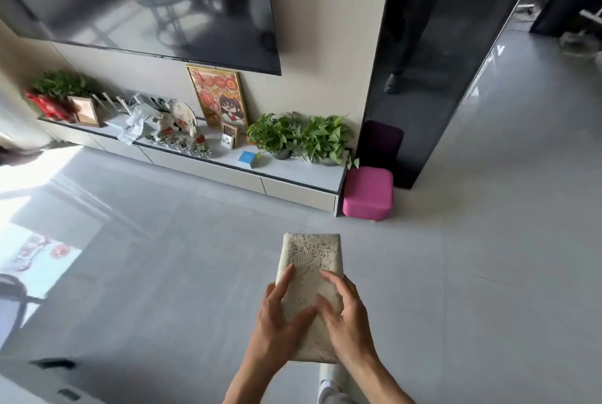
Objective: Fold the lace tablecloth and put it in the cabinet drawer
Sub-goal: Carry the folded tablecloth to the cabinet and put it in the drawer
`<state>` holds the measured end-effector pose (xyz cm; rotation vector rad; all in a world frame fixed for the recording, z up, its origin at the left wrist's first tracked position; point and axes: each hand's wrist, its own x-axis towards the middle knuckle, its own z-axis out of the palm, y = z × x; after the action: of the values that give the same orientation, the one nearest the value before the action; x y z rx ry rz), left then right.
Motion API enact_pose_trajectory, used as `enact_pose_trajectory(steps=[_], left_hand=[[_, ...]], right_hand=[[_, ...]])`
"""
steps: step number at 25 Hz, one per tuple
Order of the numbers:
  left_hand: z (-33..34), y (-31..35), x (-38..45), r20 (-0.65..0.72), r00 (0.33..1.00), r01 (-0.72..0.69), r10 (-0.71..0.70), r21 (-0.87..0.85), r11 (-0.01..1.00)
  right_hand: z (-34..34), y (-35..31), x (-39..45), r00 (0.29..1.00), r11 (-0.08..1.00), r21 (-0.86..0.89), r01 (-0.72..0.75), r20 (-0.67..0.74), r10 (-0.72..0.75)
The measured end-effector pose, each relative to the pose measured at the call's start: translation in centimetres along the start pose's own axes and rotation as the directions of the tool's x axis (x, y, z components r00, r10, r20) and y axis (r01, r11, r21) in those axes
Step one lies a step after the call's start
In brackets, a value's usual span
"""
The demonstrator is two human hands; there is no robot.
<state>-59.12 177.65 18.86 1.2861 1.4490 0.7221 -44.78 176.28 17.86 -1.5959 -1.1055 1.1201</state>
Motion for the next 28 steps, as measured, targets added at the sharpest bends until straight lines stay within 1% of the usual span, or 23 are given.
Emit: enact_pose_trajectory(steps=[2,4,7,8,10,12,15,18,19,20,22,23,24,26,28], left_hand=[[-1.8,0.8,4.9,0.014,0.999,0.029,-0.029,0.017,0.999],[-3.6,2.0,9.0,0.018,0.999,0.031,-0.032,0.043,0.999],[-6.3,2.5,15.8,0.112,0.992,0.044,-0.055,0.094,0.995],[-7.3,2.4,18.4,0.142,0.988,0.049,-0.061,0.087,0.995],[-9.8,1.5,23.7,0.178,0.982,0.05,-0.062,0.073,0.996],[-13.0,0.0,29.0,0.198,0.979,0.031,-0.052,0.11,0.993],[-18.2,-2.0,37.0,0.252,0.961,0.065,-0.109,0.177,0.982],[-21.8,-2.7,44.1,0.291,0.947,0.102,-0.138,0.136,0.985],[-22.4,-3.1,46.0,0.292,0.943,0.127,-0.157,0.119,0.985],[-22.6,-3.5,47.5,0.281,0.938,0.186,-0.201,0.082,0.979],[-22.4,-4.8,50.1,0.229,0.911,0.36,-0.342,-0.039,0.932],[-21.9,-5.9,51.6,0.217,0.881,0.443,-0.42,-0.074,0.893],[-21.3,-7.2,53.1,0.227,0.851,0.503,-0.474,-0.089,0.86],[-19.5,-10.5,56.4,0.295,0.798,0.567,-0.526,-0.069,0.821],[-17.0,-15.2,59.8,0.354,0.74,0.626,-0.572,-0.05,0.778]], right_hand=[[1.6,-1.2,4.8,0.999,0.999,-0.005,-0.036,0.016,0.036],[3.4,-2.4,8.8,0.999,0.999,-0.008,-0.039,-0.015,0.039],[6.3,-2.6,14.5,0.994,0.997,0.018,-0.075,-0.082,0.076],[7.6,-2.5,16.4,0.991,0.995,0.034,-0.089,-0.098,0.092],[11.0,-2.2,20.6,0.985,0.992,0.057,-0.11,-0.13,0.117],[15.2,-2.1,24.9,0.976,0.989,0.075,-0.131,-0.164,0.142],[21.4,-2.5,30.4,0.937,0.968,0.131,-0.215,-0.251,0.242],[25.5,-3.8,35.6,0.924,0.968,0.14,-0.209,-0.295,0.242],[26.4,-3.6,37.3,0.914,0.967,0.131,-0.217,-0.321,0.248],[27.1,-3.3,38.6,0.9,0.963,0.142,-0.227,-0.346,0.263],[28.1,-2.4,40.9,0.897,0.96,0.188,-0.207,-0.356,0.263],[28.5,-1.2,42.2,0.901,0.959,0.197,-0.205,-0.345,0.264],[28.8,0.6,43.4,0.901,0.953,0.208,-0.22,-0.33,0.28],[29.5,5.4,45.8,0.897,0.938,0.237,-0.251,-0.308,0.318],[30.5,11.6,48.0,0.9,0.942,0.22,-0.252,-0.304,0.312]])
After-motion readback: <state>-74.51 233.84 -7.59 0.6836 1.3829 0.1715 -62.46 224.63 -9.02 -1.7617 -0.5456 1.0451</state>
